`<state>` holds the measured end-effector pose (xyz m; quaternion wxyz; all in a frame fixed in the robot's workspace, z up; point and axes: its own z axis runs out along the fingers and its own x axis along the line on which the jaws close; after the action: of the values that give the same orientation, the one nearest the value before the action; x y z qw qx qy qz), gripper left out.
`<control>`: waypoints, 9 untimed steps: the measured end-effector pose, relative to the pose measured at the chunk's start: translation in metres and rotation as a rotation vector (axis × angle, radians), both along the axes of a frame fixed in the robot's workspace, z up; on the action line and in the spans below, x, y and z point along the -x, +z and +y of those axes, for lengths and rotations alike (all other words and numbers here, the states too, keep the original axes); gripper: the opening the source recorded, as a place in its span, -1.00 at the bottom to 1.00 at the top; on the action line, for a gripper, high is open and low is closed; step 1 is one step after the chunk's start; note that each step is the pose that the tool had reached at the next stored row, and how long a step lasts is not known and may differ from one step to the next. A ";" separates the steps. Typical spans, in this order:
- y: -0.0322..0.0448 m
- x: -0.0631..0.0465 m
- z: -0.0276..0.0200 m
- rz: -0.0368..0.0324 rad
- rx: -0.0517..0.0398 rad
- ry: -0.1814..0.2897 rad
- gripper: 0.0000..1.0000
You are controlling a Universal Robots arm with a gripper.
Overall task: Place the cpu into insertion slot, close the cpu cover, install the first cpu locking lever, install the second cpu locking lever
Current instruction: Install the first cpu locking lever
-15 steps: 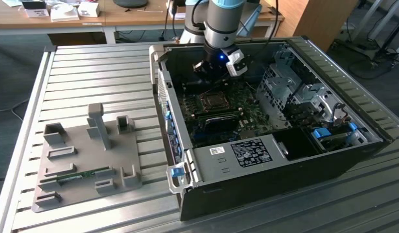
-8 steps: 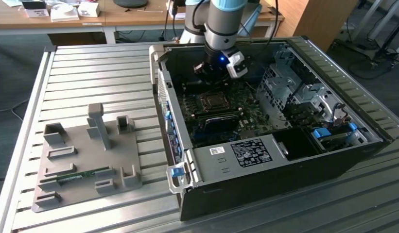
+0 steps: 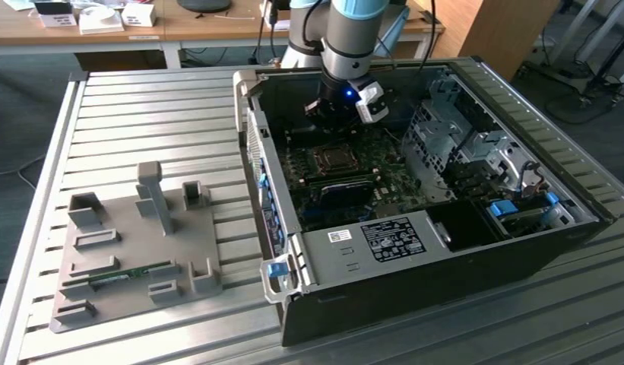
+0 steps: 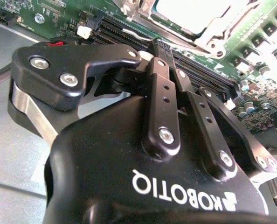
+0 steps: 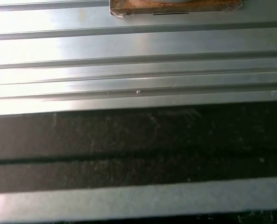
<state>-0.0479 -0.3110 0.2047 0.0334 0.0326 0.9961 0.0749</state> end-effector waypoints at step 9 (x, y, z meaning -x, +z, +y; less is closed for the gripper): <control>-0.0021 -0.002 0.0006 0.0000 0.0000 0.000 -0.79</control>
<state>-0.0456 -0.3104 0.2026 0.0334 0.0325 0.9961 0.0749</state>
